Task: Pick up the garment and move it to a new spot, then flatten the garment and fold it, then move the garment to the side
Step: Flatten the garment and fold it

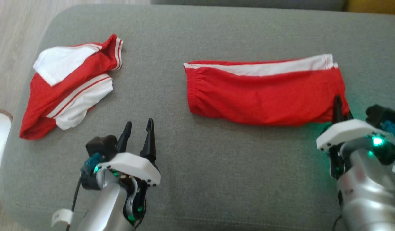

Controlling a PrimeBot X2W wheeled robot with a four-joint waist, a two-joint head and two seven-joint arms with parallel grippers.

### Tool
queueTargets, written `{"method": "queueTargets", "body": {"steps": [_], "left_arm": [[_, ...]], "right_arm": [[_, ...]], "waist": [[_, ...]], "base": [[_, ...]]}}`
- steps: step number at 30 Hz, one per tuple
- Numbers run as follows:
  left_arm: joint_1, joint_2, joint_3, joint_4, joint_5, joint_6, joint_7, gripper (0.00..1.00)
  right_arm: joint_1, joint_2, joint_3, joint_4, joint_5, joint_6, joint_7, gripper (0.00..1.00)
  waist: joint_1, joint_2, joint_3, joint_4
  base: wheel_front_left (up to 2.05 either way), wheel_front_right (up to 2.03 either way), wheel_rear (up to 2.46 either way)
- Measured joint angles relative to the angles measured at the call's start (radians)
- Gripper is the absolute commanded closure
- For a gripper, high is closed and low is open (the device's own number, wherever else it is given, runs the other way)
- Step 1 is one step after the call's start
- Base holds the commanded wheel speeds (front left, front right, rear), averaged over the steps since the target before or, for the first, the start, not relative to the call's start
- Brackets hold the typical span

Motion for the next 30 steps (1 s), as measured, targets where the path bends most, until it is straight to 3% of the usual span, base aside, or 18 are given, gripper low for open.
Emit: {"method": "queueTargets", "body": {"steps": [5, 11, 15, 23, 24, 25, 26, 30], "left_arm": [[0.029, 0.0, -0.001, -0.004, 0.014, 0.0, 0.0, 0.0], [0.031, 0.001, -0.011, 0.002, 0.025, 0.002, 0.0, 0.0], [0.042, 0.001, -0.033, 0.008, 0.012, 0.002, 0.0, 0.0], [0.046, 0.001, -0.041, 0.017, 0.012, 0.011, 0.0, 0.0], [0.047, 0.002, -0.041, 0.017, 0.013, 0.013, 0.0, 0.0], [0.047, 0.002, -0.041, 0.017, 0.012, 0.019, 0.0, 0.0], [0.048, 0.002, -0.04, 0.018, 0.014, 0.02, 0.0, 0.0], [0.048, 0.002, -0.033, 0.025, 0.058, 0.021, 0.0, 0.0]], "right_arm": [[0.047, -0.002, 0.075, -0.125, 0.042, 0.0, 0.0, 1.0], [-0.006, 0.003, 0.247, -0.212, 0.062, 0.0, 0.002, 1.0], [-0.037, 0.007, 0.398, -0.23, 0.115, 0.0, 0.031, 1.0], [0.011, 0.009, 0.773, -0.289, 0.37, 0.0, 0.051, 1.0], [0.021, 0.01, 0.812, -0.299, 0.406, 0.0, 0.051, 0.82], [0.029, 0.01, 0.842, -0.303, 0.433, 0.0, 0.047, 0.29], [0.033, 0.011, 0.864, -0.304, 0.454, 0.0, 0.043, 0.0], [0.032, 0.012, 0.869, -0.292, 0.498, 0.0, 0.008, 0.0]], "waist": [[0.0, 0.0, -0.014, -0.002], [0.0, 0.0, -0.016, 0.035], [0.0, 0.0, -0.021, 0.074], [0.0, 0.0, -0.036, 0.137], [0.0, 0.0, -0.037, 0.138], [0.0, 0.0, -0.039, 0.136], [0.0, 0.0, -0.04, 0.131], [0.0, 0.0, -0.046, 0.103]], "base": [[0.0, 0.0, 0.0], [0.0, 0.0, 0.0], [0.0, 0.0, 0.0], [0.0, 0.0, 0.0], [0.0, 0.0, 0.0], [0.0, 0.0, 0.0], [0.0, 0.0, 0.0], [0.0, 0.0, 0.0]]}}
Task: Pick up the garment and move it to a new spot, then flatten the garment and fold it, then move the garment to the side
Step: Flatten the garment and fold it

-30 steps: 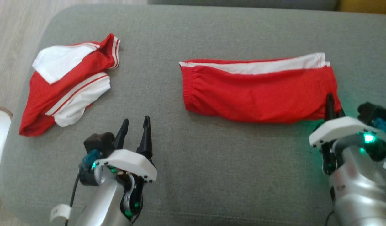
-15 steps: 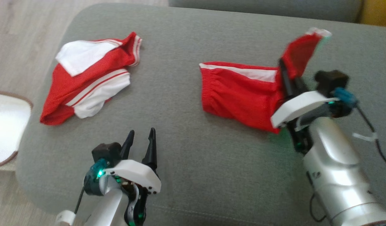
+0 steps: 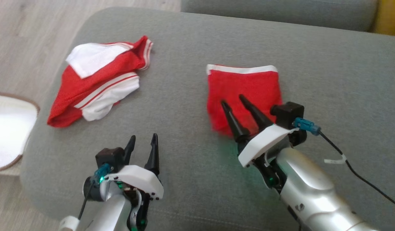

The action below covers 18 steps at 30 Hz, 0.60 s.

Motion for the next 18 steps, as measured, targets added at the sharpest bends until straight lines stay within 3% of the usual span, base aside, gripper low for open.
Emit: {"method": "queueTargets", "body": {"steps": [3, 10, 18], "left_arm": [[0.001, 0.0, 0.021, 0.0, 0.025, 0.009, 0.0, 0.0], [0.016, 0.0, 0.081, -0.022, 0.103, 0.026, 0.0, 0.0], [0.048, 0.0, 0.128, -0.046, 0.172, 0.034, 0.0, 0.0]], "right_arm": [[-0.002, 0.001, -0.045, 0.027, -0.026, 0.0, -0.008, 0.0], [0.038, 0.001, -0.371, -0.048, -0.241, 0.0, -0.009, 0.0], [0.195, 0.002, -0.522, -0.084, -0.367, 0.0, -0.01, 0.0]], "waist": [[0.0, 0.0, -0.004, -0.033], [0.0, 0.0, -0.012, -0.116], [0.0, 0.0, -0.031, -0.186]], "base": [[0.0, 0.0, 0.0], [0.0, 0.0, 0.0], [0.0, 0.0, 0.0]]}}
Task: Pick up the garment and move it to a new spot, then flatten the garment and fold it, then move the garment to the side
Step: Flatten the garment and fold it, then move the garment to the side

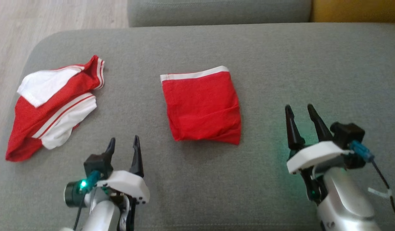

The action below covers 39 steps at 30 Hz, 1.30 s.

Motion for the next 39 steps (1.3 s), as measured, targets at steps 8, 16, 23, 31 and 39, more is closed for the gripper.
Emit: {"method": "queueTargets", "body": {"steps": [8, 16, 23, 31, 39], "left_arm": [[0.079, 0.0, 0.023, -0.013, 0.057, 0.001, 0.0, 0.0], [0.115, 0.001, 0.029, -0.023, 0.066, 0.001, 0.0, 0.0], [0.078, 0.003, -0.034, -0.041, 0.05, -0.001, 0.0, 0.0], [0.008, 0.003, -0.138, -0.049, 0.003, -0.007, 0.0, 0.0], [-0.005, 0.004, -0.167, -0.054, -0.027, 0.01, 0.0, 0.0]], "right_arm": [[0.104, 0.006, -0.034, -0.013, -0.021, 0.0, 0.0, 0.0], [0.159, 0.008, -0.021, -0.015, -0.022, 0.0, 0.0, 0.0], [0.039, 0.009, 0.08, 0.053, 0.01, 0.0, 0.0, 0.0], [-0.2, 0.006, 0.11, 0.246, 0.077, 0.0, 0.0, 0.0], [-0.298, 0.006, 0.152, 0.451, 0.079, 0.0, 0.036, 1.0]], "waist": [[0.0, 0.0, -0.053, -0.038], [0.0, 0.0, -0.066, -0.038], [0.0, 0.0, 0.006, 0.017], [0.0001, 0.0, 0.079, 0.137], [0.0001, 0.0, 0.134, 0.216]], "base": [[0.0, 0.0, 0.0], [0.0, 0.0, 0.0], [0.0, 0.0, 0.0], [0.0, 0.0, 0.0], [0.0, 0.0, 0.0]]}}
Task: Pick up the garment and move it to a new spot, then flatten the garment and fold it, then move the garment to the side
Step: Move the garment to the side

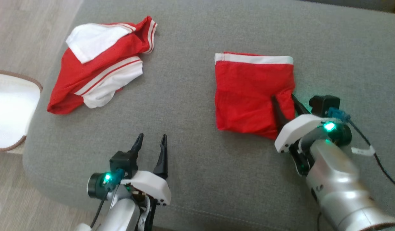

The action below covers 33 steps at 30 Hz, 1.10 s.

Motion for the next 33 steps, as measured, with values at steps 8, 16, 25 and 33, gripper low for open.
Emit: {"method": "queueTargets", "body": {"steps": [8, 16, 25, 33], "left_arm": [[-0.021, 0.0, 0.01, -0.007, -0.007, 0.007, 0.0, 0.0], [-0.055, 0.002, 0.044, 0.004, 0.032, -0.012, 0.0, 0.0], [-0.113, 0.003, 0.072, 0.024, 0.076, -0.039, 0.0, 0.0], [-0.135, 0.002, 0.068, 0.032, 0.103, -0.066, 0.0, 0.0]], "right_arm": [[-0.039, 0.0, -0.001, 0.01, 0.026, 0.0, -0.034, 1.0], [-0.012, -0.001, 0.016, -0.123, 0.047, 0.0, -0.034, 1.0], [0.014, -0.001, 0.108, -0.199, 0.14, 0.0, -0.034, 1.0], [-0.008, 0.0, 0.081, -0.172, 0.08, 0.0, -0.034, 1.0]], "waist": [[0.0, 0.0, 0.009, -0.082], [0.0, 0.0, 0.0, -0.293], [0.0, 0.0, 0.014, -0.545], [0.0, 0.0, 0.067, -0.693]], "base": [[0.0, 0.0, 0.0], [0.0, 0.0, 0.0], [0.0, 0.0, 0.0], [0.0, 0.0, 0.0]]}}
